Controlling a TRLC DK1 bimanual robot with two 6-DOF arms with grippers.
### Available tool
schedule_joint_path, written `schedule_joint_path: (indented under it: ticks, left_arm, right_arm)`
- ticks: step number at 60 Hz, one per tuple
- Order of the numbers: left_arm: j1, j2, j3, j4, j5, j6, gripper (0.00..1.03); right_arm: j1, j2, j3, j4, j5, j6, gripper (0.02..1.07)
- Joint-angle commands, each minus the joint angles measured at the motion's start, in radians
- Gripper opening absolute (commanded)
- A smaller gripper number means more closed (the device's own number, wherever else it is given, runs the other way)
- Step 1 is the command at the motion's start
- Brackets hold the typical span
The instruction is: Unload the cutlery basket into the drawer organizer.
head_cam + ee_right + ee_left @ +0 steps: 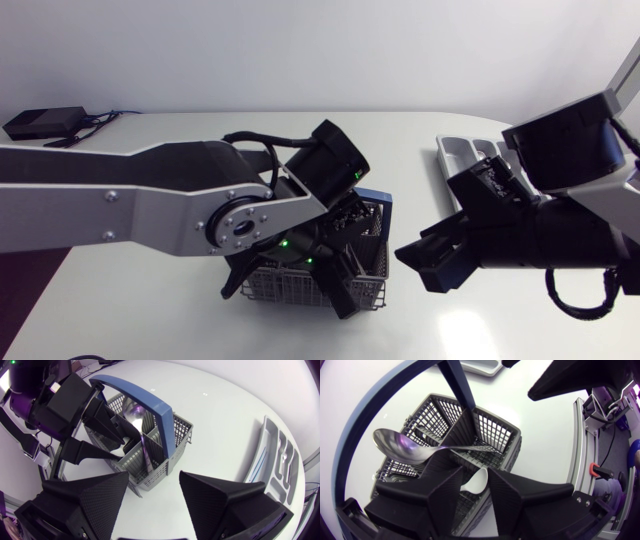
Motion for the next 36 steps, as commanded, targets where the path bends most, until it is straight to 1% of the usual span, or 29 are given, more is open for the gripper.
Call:
schedule_joint_path:
  ticks: [1,8,19,36]
  left_arm:
    - [0.003,0.042,0.031,-0.046,0.001,-0.008,0.32]
    - [0.008,0.057,0.057,-0.085,0.001,-0.007,0.24]
    - [0.026,0.063,0.098,-0.151,0.001,-0.004,0.24]
    - [0.031,0.063,0.109,-0.187,-0.003,-0.002,0.24]
  right_arm:
    - [0.002,0.004,-0.028,0.002,-0.007,-0.008,0.78]
    - [0.005,0.009,-0.031,0.010,-0.007,-0.008,0.78]
    - [0.006,0.010,-0.033,0.011,-0.007,-0.008,0.78]
    - [0.009,0.009,-0.037,0.011,-0.007,-0.011,0.78]
